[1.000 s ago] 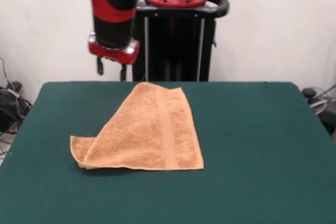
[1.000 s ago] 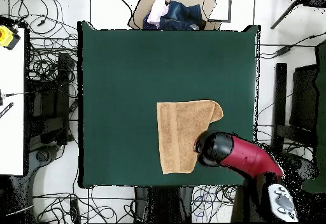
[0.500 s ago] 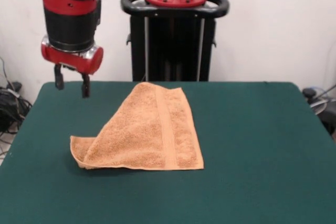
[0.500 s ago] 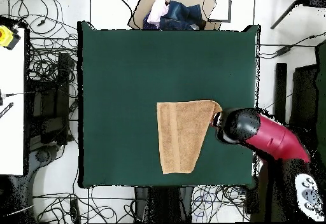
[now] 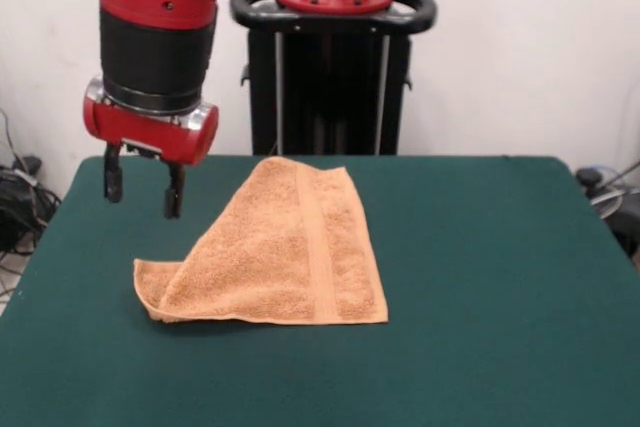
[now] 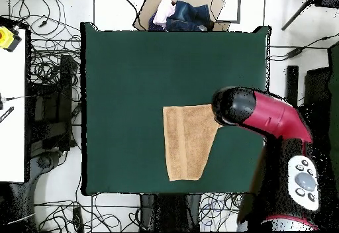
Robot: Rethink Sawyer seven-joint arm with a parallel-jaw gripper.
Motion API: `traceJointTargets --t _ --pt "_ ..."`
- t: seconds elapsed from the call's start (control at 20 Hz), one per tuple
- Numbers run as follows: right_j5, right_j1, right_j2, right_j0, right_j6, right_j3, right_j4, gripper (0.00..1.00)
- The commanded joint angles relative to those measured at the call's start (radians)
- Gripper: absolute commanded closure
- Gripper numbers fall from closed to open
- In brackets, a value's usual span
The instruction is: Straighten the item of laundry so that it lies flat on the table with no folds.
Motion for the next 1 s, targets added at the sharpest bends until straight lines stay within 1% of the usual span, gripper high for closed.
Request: traceJointTargets --t 0.05,0.1,0.2,0.25,0.35,0.4,0.5,0.55,0.6,0.65,0.75,0.8,0.85,0.9,0.95,1.0 --pt "-0.045 0.060 -0.040 0.052 0.264 0.011 -0.005 0.00" --pt "-0.067 0.061 -0.051 0.055 0.277 0.020 -0.003 0.00" --pt "-0.058 0.057 -0.058 0.055 0.282 0.028 0.013 0.00" --pt "-0.084 0.058 -0.065 0.059 0.310 0.034 0.028 0.00" --pt "-0.149 0.092 -0.122 0.098 0.536 0.039 0.141 0.00" --pt "-0.163 0.086 -0.106 0.088 0.519 0.050 0.154 0.00" --pt "-0.115 0.085 -0.090 0.083 0.399 0.020 0.117 0.00" --pt "-0.090 0.086 -0.109 0.097 0.410 0.015 0.129 0.00" --pt "-0.033 0.090 -0.134 0.112 0.415 -0.004 0.127 0.00" --pt "0.004 0.085 -0.143 0.116 0.391 -0.020 0.117 0.00" --pt "0.019 0.074 -0.094 0.094 0.289 -0.028 0.093 0.00" --pt "0.014 0.072 -0.086 0.092 0.299 -0.021 0.103 0.00" --pt "0.005 0.080 -0.103 0.099 0.377 -0.011 0.140 0.00" --pt "0.019 0.091 -0.117 0.104 0.430 -0.015 0.169 0.00" --pt "0.037 0.099 -0.111 0.100 0.437 -0.023 0.186 0.00" --pt "0.060 0.095 -0.095 0.092 0.394 -0.027 0.180 0.00"
